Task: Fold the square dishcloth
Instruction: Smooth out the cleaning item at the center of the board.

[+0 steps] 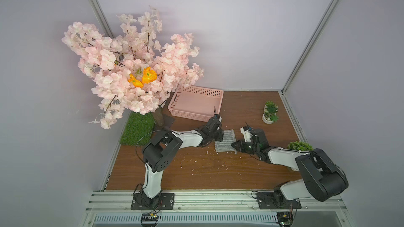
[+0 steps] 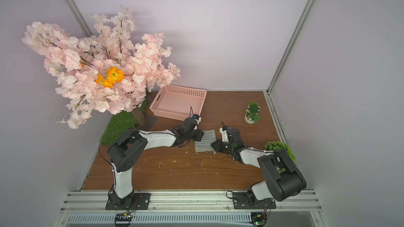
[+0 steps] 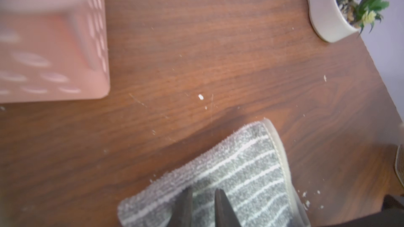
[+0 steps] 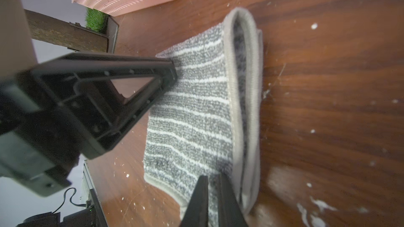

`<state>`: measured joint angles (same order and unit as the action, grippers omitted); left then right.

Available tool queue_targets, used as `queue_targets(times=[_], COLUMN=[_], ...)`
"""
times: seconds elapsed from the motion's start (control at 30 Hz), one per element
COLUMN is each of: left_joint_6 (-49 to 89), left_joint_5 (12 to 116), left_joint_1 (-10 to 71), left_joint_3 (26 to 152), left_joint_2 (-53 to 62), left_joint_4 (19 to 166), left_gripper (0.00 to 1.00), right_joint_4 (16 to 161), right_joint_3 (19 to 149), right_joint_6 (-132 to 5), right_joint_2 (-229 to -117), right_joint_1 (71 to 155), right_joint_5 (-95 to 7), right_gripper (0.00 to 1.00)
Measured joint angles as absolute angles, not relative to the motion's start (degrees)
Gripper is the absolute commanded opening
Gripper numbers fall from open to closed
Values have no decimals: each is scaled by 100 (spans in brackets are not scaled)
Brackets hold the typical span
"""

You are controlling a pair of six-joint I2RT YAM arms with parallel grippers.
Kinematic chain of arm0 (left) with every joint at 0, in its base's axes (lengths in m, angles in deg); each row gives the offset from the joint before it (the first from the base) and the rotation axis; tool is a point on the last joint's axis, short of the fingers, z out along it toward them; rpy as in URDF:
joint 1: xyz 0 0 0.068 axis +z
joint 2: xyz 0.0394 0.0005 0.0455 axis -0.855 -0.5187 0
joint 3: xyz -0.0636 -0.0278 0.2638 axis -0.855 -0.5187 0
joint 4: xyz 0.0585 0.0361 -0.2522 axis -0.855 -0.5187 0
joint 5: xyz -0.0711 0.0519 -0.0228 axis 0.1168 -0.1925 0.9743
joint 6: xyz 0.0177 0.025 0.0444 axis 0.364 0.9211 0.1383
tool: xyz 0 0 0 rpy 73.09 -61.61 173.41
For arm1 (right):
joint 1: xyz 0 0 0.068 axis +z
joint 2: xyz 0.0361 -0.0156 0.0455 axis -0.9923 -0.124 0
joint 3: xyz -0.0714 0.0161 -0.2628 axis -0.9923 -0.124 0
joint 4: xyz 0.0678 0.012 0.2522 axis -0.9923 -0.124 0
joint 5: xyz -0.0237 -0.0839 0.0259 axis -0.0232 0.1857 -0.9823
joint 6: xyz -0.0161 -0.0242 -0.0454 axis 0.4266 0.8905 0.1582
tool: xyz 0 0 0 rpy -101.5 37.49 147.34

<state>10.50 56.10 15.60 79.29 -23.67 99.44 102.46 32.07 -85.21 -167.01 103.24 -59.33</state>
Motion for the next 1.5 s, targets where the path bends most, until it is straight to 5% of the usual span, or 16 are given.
queue_targets(times=[0.4,0.8,1.5], left_joint_6=[1056,929,1102], left_joint_5=[5640,6252,6746], left_joint_1=[1595,1506,1287], left_joint_3=[7800,6972,6567], left_joint_2=[-2253,-1204,-1528], left_joint_4=[10040,10107,10090], left_gripper=[28,21,23], right_joint_4=[10309,9857,10543], right_joint_3=[3421,4269,4829], right_joint_6=[-8464,-8302,-8171], right_joint_2=[-17083,-16786,-18491], right_joint_1=[10321,10321,10142], right_joint_5=[-5917,-5496,-5168], right_gripper=[13,14,9])
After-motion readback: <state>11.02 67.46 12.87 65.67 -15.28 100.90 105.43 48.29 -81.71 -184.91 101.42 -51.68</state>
